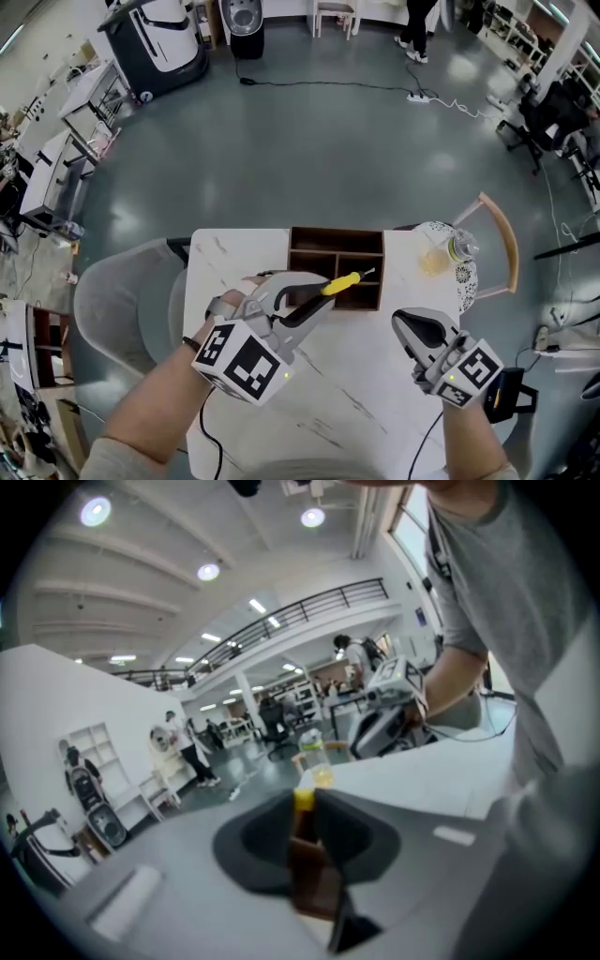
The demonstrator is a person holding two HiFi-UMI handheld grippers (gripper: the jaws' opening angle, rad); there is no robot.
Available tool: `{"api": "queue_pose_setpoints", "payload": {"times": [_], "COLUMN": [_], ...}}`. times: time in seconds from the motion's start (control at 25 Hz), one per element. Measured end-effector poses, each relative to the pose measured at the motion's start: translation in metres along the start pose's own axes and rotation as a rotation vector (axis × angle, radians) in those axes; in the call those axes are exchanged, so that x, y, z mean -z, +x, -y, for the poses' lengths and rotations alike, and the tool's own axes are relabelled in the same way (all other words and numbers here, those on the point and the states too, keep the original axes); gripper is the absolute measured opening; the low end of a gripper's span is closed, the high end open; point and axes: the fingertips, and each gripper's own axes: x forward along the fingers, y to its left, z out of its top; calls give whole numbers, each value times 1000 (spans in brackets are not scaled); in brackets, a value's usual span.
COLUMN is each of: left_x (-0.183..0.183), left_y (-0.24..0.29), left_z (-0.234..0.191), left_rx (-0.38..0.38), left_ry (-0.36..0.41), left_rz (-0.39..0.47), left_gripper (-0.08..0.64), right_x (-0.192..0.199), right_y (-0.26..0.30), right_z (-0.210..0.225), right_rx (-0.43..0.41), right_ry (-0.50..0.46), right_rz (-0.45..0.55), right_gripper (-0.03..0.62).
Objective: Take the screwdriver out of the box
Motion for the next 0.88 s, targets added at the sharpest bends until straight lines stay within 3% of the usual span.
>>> {"api": "queue_pose_setpoints", "payload": {"times": [0.64, 0.88], "left_x": [-38, -44], "left_y": [-123, -182], "left_z": [0, -5], "left_rx": [-106, -150], "left_ry": [-79, -81], "left_rz": [92, 126], "left_gripper": [71, 71], "right_x": [-49, -63], "right_y": [-13, -6], "right_z": [-56, -80], "right_rx": [76, 110], "right_ry": [-56, 1], "right_rz": [12, 28], "right_gripper": [9, 9]}}
